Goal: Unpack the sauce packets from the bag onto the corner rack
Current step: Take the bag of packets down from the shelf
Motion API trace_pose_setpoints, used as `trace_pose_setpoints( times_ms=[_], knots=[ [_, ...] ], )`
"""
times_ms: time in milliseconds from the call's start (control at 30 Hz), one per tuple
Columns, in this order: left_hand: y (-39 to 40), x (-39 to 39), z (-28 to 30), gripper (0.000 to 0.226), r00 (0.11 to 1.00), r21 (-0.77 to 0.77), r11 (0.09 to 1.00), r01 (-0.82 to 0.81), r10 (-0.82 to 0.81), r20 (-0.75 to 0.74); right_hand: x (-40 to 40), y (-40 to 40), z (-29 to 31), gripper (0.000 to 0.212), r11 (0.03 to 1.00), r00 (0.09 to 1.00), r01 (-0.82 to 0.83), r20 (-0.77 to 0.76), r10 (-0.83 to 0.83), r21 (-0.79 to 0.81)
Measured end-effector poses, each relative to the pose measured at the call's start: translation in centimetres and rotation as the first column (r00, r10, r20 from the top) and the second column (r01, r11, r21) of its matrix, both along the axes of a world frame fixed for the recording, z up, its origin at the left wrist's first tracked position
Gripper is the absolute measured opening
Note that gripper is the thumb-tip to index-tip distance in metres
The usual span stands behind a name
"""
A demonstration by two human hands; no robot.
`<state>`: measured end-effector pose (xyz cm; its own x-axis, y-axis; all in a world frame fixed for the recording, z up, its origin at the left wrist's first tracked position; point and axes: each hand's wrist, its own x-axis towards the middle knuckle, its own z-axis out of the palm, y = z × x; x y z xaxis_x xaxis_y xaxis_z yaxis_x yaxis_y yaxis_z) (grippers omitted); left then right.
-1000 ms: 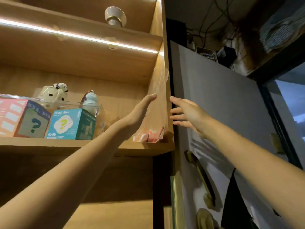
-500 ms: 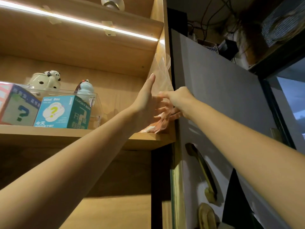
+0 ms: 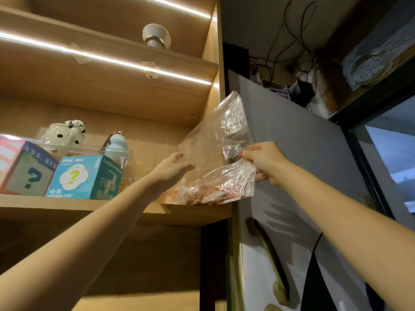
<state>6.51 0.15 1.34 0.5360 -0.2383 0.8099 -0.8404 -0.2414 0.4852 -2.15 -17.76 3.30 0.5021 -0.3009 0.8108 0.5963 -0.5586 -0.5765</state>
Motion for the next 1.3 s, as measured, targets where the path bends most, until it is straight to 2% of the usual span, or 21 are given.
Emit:
trace_pose_setpoints(
  times_ms=[133,333,400,467,533,767,933,1067,1100,1233,1300],
  knots=[
    [0.9,1.5,-0.1,0.074,0.993,0.006,0.999,-0.053,0.053,-0.102,-1.0,-1.2,0.0,0.015,0.999,1.000,-0.010,0.011,0.010,-0.041],
    [1.3,2.1,-0.2,0.080,0.981,0.047,0.999,-0.023,0.032,-0.193,-1.0,-4.0,-0.3,0.011,0.995,0.995,-0.100,-0.013,0.100,0.011],
    [0.7,2.3,0.2,0.070,0.980,0.045,0.999,-0.016,0.024,-0.196,-0.8,-4.8,-0.4,0.019,0.992,0.992,-0.126,-0.017,0.126,0.027],
    [0.0,2.4,0.6,0.057,0.979,0.047,0.999,-0.012,0.022,-0.202,-0.6,-5.4,-0.6,0.017,0.987,0.988,-0.154,-0.010,0.154,0.050],
    [-0.3,2.7,0.9,0.056,0.980,0.030,0.999,0.023,-0.016,-0.200,-0.4,-5.9,-1.0,0.009,0.981,0.983,-0.182,-0.007,0.183,0.065],
    [-0.7,3.1,0.4,0.048,0.979,-0.085,0.982,0.170,-0.178,-0.096,0.5,-7.4,-2.3,0.011,0.962,0.971,-0.235,0.000,0.238,0.137],
    [-0.5,3.3,0.3,0.070,0.963,-0.133,0.965,0.225,-0.241,-0.117,1.3,-7.9,-2.5,0.014,0.948,0.960,-0.278,-0.001,0.281,0.154],
    [0.0,3.5,0.3,0.099,0.966,-0.212,0.956,0.204,-0.231,-0.113,1.4,-8.0,-2.7,0.015,0.936,0.946,-0.320,0.000,0.324,0.144],
    [0.0,3.4,0.2,0.095,0.965,-0.230,0.951,0.206,-0.236,-0.111,1.3,-8.0,-2.8,0.015,0.935,0.944,-0.325,-0.004,0.329,0.142],
    [0.4,3.1,0.1,0.048,0.958,-0.256,0.943,0.214,-0.253,-0.132,1.0,-7.7,-2.6,0.015,0.935,0.942,-0.332,-0.007,0.335,0.122],
    [0.8,2.9,-0.1,0.038,0.950,-0.268,0.936,0.228,-0.273,-0.148,0.7,-7.4,-2.5,0.016,0.937,0.942,-0.332,-0.014,0.335,0.106]
  ],
)
